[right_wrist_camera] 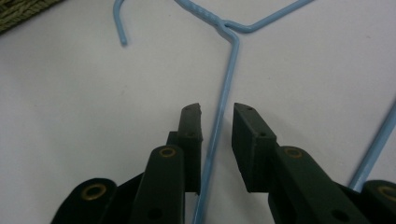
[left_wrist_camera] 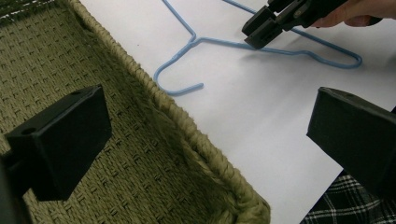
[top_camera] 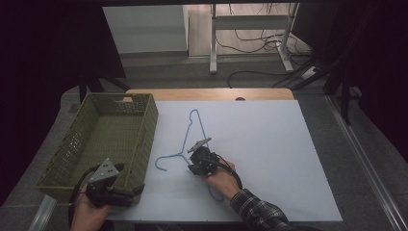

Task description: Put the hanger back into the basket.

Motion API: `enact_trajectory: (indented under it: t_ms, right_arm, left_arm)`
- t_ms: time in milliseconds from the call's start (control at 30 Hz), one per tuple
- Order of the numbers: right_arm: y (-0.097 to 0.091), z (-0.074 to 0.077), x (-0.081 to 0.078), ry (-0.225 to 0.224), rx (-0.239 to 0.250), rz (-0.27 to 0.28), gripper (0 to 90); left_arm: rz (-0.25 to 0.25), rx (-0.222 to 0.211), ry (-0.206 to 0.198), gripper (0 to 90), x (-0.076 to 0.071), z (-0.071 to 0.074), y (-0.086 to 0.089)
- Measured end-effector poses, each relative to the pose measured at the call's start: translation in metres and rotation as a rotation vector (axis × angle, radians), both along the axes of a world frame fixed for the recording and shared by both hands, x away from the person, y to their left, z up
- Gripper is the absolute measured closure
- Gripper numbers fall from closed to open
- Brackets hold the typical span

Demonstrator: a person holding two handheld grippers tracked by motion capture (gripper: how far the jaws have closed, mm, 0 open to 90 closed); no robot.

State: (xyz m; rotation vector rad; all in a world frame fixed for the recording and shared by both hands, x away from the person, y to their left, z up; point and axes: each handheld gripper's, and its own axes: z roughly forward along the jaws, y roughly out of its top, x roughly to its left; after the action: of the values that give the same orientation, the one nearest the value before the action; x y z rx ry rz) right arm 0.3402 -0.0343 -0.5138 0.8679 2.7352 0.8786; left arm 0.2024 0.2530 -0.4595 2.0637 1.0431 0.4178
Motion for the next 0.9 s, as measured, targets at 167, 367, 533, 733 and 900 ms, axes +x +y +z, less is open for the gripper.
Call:
enact_trajectory:
  t_ms: [167, 367, 533, 733, 900]
  right_arm:
    - [0.0008, -0.0045, 0.0009, -0.001, -0.002, -0.008, 77.2]
    - [0.0021, -0.0072, 0.0001, -0.008, -0.008, -0.015, 80.8]
    - [0.0030, -0.0078, -0.0015, -0.012, -0.007, -0.018, 84.2]
    - [0.0023, -0.0078, -0.0008, 0.006, 0.008, -0.040, 84.8]
    - [0.0024, -0.0072, -0.0011, 0.009, 0.010, -0.049, 85.3]
  left_arm:
    - [-0.001, 0.001, 0.001, 0.0, 0.0002, -0.0004, -0.0004]
    - [-0.003, 0.003, 0.003, 0.0, 0.0004, -0.0008, -0.0006]
    - [-0.003, 0.005, 0.005, 0.0, 0.0005, -0.0011, -0.0010]
    - [-0.003, 0.007, 0.003, 0.0, 0.0004, -0.0010, -0.0012]
    - [-0.002, 0.006, -0.001, 0.0, 0.0001, -0.0003, -0.0017]
